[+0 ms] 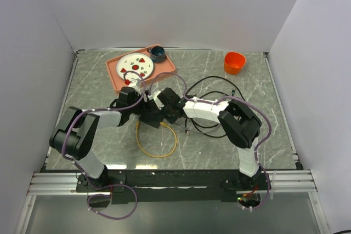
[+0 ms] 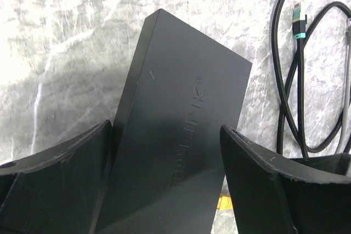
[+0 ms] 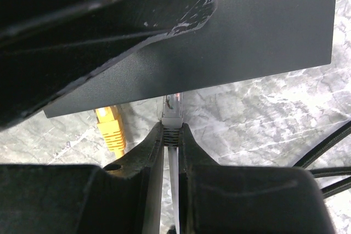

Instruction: Insert the plug into the switch port

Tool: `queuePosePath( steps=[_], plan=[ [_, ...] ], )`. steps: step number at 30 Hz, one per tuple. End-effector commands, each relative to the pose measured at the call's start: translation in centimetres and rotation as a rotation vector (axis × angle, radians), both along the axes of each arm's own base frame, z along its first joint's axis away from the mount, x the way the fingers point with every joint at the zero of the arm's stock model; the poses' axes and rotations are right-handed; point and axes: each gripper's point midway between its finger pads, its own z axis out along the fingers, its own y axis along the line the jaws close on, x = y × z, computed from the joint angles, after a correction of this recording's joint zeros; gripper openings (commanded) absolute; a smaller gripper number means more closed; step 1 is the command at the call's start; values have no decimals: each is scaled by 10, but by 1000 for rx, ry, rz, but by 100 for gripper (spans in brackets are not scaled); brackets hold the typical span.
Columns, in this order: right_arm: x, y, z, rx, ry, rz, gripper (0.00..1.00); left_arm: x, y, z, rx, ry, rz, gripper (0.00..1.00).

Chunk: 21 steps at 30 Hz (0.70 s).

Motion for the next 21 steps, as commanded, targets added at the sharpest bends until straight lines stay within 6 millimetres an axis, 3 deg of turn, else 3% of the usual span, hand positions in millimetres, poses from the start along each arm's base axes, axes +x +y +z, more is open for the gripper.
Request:
queuePosePath(
  steps=[1, 12, 21],
  plan=[
    [31, 68, 92, 333, -195, 50, 0, -81, -50, -10, -140, 228, -218, 83],
    [32, 80, 114, 394, -200, 84, 0, -98, -72, 7, -195, 191, -280, 82],
    [36, 79, 120, 433, -218, 68, 0, -110, -93, 20, -266, 194, -329, 81]
  ],
)
